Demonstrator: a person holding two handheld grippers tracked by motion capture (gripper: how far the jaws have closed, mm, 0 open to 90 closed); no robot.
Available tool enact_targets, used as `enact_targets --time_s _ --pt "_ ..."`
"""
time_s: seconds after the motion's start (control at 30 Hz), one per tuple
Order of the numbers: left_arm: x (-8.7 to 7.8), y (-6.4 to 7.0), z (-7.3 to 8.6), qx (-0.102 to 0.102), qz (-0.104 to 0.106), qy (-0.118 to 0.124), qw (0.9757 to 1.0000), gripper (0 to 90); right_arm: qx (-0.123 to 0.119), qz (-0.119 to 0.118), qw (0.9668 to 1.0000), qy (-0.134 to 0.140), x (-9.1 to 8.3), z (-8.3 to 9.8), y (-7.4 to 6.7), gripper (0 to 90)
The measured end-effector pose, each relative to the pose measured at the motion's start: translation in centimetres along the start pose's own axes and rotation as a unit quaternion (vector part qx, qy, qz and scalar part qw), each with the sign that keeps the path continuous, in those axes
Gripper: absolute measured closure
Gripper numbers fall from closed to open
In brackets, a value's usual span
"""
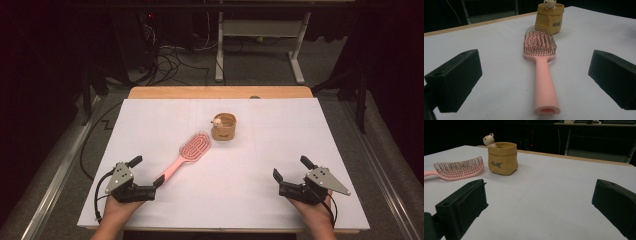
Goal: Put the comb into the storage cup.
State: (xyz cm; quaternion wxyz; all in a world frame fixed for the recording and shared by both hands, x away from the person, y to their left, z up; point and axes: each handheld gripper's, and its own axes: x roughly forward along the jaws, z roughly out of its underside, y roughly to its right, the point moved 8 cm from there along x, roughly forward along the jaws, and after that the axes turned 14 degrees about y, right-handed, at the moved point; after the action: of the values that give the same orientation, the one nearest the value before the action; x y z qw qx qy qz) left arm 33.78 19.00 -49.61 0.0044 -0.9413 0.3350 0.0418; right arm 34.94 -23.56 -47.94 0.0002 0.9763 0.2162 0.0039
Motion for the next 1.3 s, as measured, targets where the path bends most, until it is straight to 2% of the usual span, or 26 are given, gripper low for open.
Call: enact_targets --time_s 0.57,0.87,1.3 --pt "-0.23 -0.4 -0.19 -0.014 -0.004 0.013 0.9998 0.0 -0.007 0.001 1.0 -0.003 0.14 0.03 -0.21 0.3" --pt "-0.39 -0.57 -0.39 -0.022 -0.001 0.022 0.9995 0.0 -0.003 -0.006 0.9997 0.023 -0.02 -0.72 -0.37 0.3" --pt "-0.62 -0.79 -0.67 -0.023 -0.001 0.026 0.9994 0.4 0.004 -0.012 0.9998 0.013 0.12 -0.6 -0.56 0.3"
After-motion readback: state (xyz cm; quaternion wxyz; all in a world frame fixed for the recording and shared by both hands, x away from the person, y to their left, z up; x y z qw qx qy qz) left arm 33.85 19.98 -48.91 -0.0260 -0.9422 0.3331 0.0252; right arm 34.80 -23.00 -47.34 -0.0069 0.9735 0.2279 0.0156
